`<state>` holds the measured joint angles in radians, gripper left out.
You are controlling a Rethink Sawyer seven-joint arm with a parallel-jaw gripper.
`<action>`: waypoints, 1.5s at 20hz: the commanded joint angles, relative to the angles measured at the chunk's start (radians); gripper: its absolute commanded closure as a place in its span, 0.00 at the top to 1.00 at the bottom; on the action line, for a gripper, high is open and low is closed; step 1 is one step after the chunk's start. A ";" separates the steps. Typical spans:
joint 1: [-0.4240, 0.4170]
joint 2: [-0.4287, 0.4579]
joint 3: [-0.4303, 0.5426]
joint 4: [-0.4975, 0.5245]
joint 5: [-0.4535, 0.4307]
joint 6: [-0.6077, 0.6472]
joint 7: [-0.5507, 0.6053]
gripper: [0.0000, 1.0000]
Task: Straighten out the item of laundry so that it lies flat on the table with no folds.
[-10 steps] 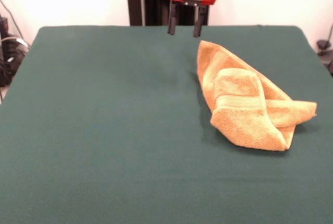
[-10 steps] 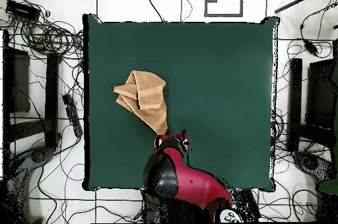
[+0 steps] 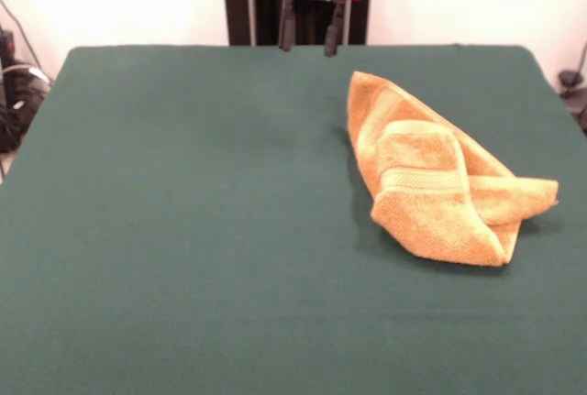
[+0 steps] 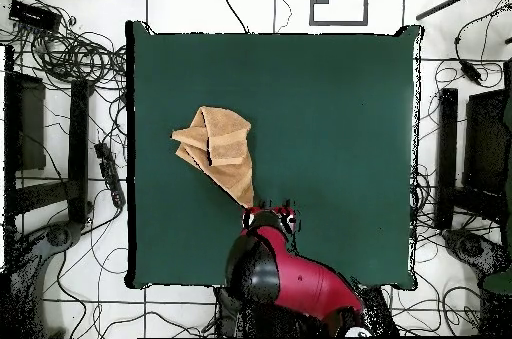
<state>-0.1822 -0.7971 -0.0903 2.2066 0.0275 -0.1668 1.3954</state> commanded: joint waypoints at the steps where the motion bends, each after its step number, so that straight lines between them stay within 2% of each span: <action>1: 0.020 -0.012 0.020 0.003 -0.027 0.124 0.142 1.00; 4: 0.041 0.010 0.007 -0.005 -0.027 0.100 0.154 1.00; 11: 0.102 0.042 -0.001 -0.043 0.033 0.097 0.196 1.00; 17: 0.227 0.100 -0.072 -0.121 0.118 0.122 0.207 1.00; 30: 0.393 0.183 -0.167 -0.211 0.241 0.153 0.214 1.00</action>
<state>0.1491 -0.7038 -0.2452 2.1003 0.1657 -0.1450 1.3954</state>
